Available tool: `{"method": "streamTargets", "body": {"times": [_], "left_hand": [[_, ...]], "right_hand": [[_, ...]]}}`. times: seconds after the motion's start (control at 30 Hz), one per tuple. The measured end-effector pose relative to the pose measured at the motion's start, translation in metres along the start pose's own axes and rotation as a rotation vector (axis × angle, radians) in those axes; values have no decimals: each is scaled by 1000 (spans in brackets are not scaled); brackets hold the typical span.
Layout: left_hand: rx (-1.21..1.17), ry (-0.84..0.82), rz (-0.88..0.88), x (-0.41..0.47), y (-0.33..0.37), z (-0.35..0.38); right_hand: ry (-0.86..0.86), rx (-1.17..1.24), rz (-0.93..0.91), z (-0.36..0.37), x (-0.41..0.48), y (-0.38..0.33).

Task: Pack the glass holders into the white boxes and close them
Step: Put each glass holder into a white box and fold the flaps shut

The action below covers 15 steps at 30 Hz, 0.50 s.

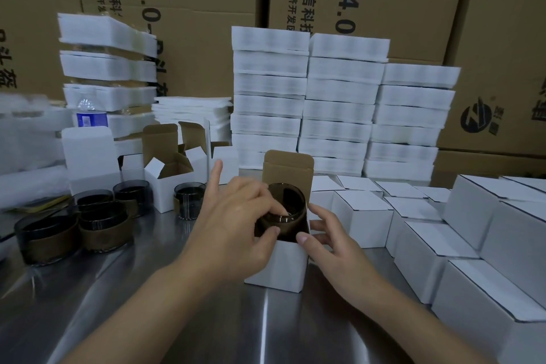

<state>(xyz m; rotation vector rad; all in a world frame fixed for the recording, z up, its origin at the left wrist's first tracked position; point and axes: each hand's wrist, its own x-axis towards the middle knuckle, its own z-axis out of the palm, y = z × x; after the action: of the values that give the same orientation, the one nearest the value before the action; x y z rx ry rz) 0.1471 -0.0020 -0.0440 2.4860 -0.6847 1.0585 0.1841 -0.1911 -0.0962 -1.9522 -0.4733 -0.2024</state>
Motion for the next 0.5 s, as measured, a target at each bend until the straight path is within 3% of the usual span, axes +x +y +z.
{"method": "streamTargets", "body": {"times": [0.3,0.5], "left_hand": [[-61,-246,26,0,-5,-2],[-124,-239,71,-2,-11,4]], "right_hand": [[-14,-13,15,-1,1,5],[1,-39,12,-2,0,0]]}}
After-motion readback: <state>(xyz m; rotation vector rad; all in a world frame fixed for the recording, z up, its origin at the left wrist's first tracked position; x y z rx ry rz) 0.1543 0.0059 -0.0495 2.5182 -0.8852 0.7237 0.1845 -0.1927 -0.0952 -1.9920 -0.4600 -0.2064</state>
